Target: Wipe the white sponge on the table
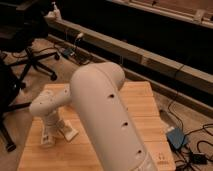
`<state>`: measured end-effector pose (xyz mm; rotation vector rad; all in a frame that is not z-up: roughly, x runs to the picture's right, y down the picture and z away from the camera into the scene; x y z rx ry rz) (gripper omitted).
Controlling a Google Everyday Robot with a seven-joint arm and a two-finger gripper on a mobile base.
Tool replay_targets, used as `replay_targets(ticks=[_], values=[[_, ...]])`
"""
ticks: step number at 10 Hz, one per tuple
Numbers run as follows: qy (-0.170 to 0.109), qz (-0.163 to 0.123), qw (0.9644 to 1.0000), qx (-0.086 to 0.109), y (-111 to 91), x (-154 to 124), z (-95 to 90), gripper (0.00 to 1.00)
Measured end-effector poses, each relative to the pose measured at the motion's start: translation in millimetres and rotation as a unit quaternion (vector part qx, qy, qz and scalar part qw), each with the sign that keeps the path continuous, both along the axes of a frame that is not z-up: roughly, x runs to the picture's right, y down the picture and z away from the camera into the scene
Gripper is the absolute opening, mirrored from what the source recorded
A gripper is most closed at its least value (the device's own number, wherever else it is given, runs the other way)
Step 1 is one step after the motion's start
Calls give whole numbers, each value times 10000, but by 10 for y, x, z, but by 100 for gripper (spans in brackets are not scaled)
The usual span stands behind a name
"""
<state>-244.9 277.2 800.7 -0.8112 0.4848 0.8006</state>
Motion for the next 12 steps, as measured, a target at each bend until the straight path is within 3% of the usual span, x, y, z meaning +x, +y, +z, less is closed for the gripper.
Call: replay_targets(ticks=[2, 4, 7, 10, 12], values=[[417, 116, 9989, -199, 221, 439, -189, 0], [865, 222, 9955, -306, 348, 872, -319, 0], [1598, 378, 9858, -362, 453, 1509, -456, 0], [2157, 682, 9739, -156, 253, 1939, -333, 0], [2396, 835, 9673, 64, -5, 2087, -63, 0]])
